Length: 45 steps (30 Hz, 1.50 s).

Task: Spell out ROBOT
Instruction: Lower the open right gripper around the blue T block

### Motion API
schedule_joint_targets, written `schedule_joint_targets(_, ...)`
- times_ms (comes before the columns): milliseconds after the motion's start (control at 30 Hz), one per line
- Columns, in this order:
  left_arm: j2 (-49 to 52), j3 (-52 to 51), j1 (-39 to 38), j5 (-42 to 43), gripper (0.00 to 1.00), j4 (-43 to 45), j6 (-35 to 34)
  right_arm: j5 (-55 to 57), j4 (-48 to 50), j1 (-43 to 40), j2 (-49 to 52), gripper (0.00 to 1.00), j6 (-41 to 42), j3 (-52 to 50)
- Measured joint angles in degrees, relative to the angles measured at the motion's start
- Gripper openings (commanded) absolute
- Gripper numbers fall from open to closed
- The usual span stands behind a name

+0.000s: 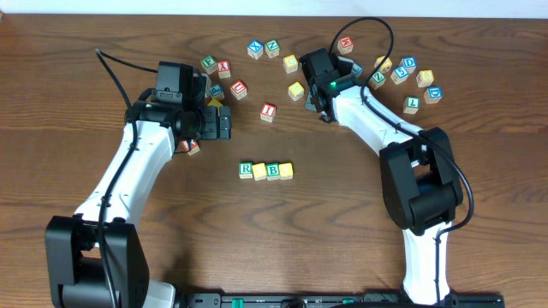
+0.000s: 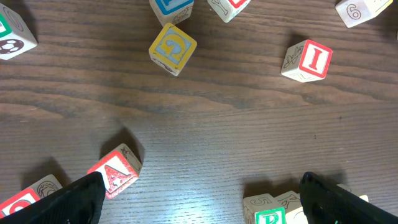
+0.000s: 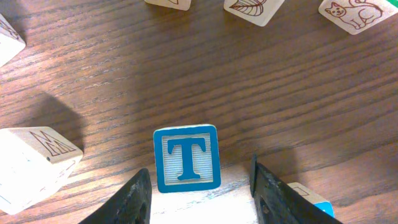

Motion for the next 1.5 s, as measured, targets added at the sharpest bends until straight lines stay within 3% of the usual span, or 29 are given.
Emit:
schedule_joint_targets(667,0.0,0.0,0.0,0.0,0.98,0.0,0.0,-0.3,6.1,0.0,0.1,0.48,-0.7,-3.9)
schedule_joint_targets(1000,0.0,0.0,0.0,0.0,0.98,0.0,0.0,-6.0,5.6,-2.5,0.1,0.49,-2.8,-3.8)
schedule_joint_targets(1500,0.0,0.0,0.0,0.0,0.98,0.0,0.0,-7.6,-0.4,-3.6,0.3,0.49,-6.8,4.6)
